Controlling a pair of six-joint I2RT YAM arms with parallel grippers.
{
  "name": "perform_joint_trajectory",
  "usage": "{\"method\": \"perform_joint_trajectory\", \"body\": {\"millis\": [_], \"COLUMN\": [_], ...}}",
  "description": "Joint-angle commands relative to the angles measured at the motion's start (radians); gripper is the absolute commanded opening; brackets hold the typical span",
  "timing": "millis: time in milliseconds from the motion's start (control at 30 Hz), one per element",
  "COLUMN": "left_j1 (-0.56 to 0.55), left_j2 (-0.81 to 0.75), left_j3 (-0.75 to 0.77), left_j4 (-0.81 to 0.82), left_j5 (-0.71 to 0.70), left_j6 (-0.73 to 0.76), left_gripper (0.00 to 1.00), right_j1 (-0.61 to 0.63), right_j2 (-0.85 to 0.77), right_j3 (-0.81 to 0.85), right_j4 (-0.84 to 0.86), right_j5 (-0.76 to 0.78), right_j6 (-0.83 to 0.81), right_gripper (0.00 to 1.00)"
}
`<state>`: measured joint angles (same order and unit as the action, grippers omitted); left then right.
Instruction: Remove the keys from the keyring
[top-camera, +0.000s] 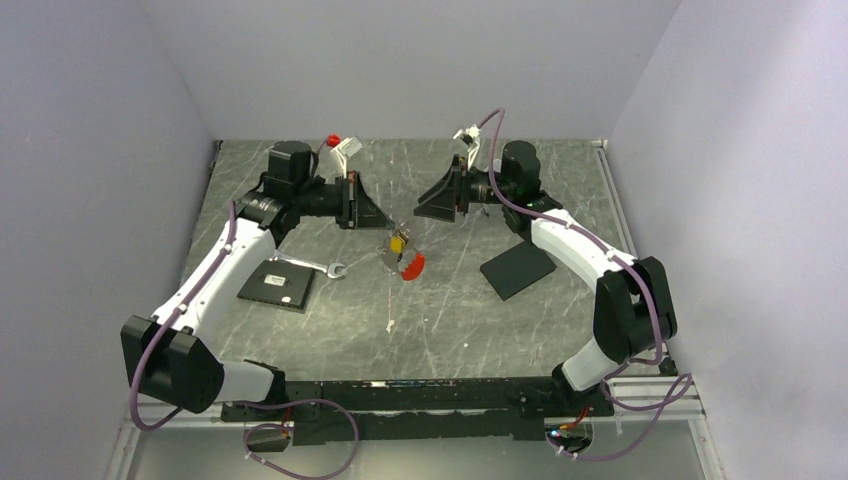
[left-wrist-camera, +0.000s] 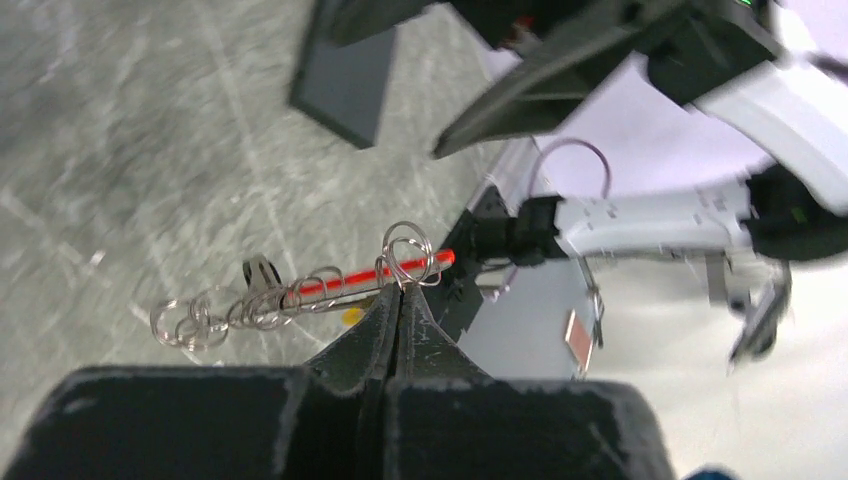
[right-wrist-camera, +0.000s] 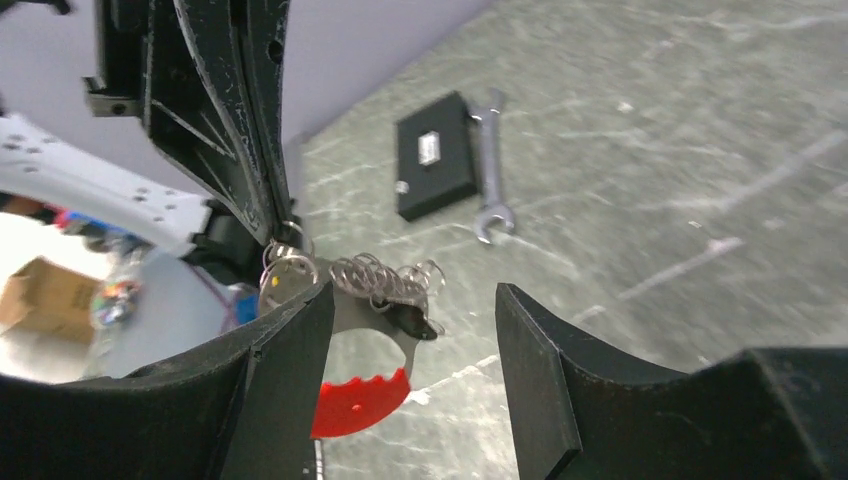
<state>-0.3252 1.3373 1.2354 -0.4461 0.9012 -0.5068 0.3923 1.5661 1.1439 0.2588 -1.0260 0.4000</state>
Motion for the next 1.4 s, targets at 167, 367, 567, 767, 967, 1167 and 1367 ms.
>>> {"method": "perform_joint_trajectory", "body": {"millis": [167,367,567,767,967,1167,1367], "left_j1": [0.027,0.091,0.117,0.131,0.138,0.138,0.138], "left_j2": [0.059,0.127,0.159,0.151,0.138,0.144,0.143], "left_j3": [0.016,-0.082,-0.132,-0.197,-0.243,-0.255,-0.274], "left_j4": [-0.152,-0.036,0.077,0.128,0.176,0.204,0.230], "left_j5": [-0.341,-0.185,-0.085,-0.060,-0.037,-0.024,-0.010], "left_j6": [-0.363,-0.589,-0.736,-0.810,-0.852,-0.874,-0.894], "left_gripper": [0.00,0.00,0.00,0.00,0.00,0.00,0.00], "right_j1": [-0.008,0.041,0.173,0.281,0.302,0.318,0.321], "right_j2": [-0.113,-0.136,-0.083,-0.009,0.027,0.060,0.098], "right_j3": [0.078,-0.016,0.011,0.054,0.059,0.071,0.099], "right_j4": [-0.377,-0.353,-0.387,-0.410,-0.381,-0.349,-0.327], "right_j5": [0.210,0.176,0.242,0.400,0.548,0.548,0.555], "right_j6": [-0.301,-0.322,-0.383,-0.447,-0.446,-0.432,-0.442], "right_gripper": [0.60,0.51,0.49,0.52,0.52,0.54,0.55]}}
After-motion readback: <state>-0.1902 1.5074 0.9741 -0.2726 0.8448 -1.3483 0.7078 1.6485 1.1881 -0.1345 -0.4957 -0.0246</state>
